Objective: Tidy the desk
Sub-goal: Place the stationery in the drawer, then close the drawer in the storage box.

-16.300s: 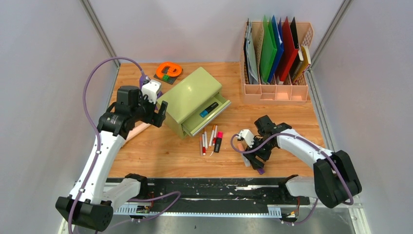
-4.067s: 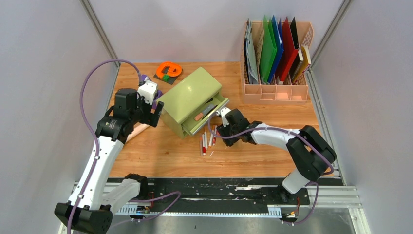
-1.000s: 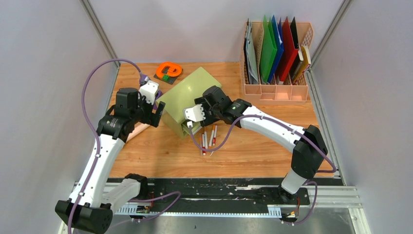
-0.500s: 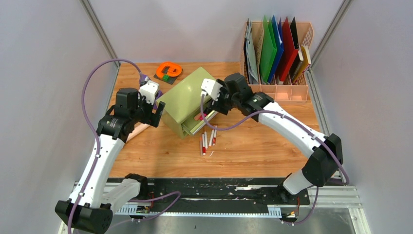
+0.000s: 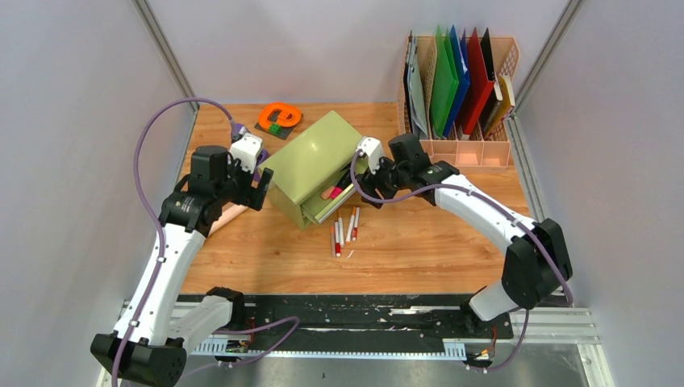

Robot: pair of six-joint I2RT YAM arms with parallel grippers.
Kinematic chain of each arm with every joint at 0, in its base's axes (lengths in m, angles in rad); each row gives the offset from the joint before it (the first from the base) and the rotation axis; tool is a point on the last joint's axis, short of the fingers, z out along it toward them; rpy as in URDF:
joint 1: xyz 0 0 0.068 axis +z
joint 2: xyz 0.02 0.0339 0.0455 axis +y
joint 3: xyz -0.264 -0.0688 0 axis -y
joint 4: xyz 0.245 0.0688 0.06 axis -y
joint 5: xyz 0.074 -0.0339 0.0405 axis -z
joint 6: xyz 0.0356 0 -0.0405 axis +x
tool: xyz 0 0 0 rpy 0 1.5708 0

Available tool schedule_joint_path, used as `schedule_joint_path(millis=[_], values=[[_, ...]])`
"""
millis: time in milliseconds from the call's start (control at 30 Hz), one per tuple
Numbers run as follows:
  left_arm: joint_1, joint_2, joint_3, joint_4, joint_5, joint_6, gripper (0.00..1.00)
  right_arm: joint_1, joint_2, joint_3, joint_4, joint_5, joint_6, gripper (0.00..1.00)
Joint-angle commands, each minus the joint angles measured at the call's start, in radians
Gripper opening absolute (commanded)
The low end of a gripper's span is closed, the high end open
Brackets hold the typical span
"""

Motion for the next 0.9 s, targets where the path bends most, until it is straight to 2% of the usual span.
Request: schedule_joint_path(millis=[0,233,600,867], values=[[0.007,-0.021,0.035,0.026,0.010,-0.009,1.00,0.000,0.073,0.029,0.094,-0.087,0.082,0.59],[0.008,-0.030,0.030,0.025,0.004,-0.006,1.00,0.000,0.191,0.075,0.211,-0.103,0.162,0.56],[0.008,-0.023,0.024,0.029,0.002,-0.005,1.00,0.005,0.206,0.074,0.374,-0.148,0.258,0.56],[0.008,-0.021,0.024,0.026,0.003,-0.006,1.00,0.038,0.266,0.091,0.450,-0.105,0.299,0.57]])
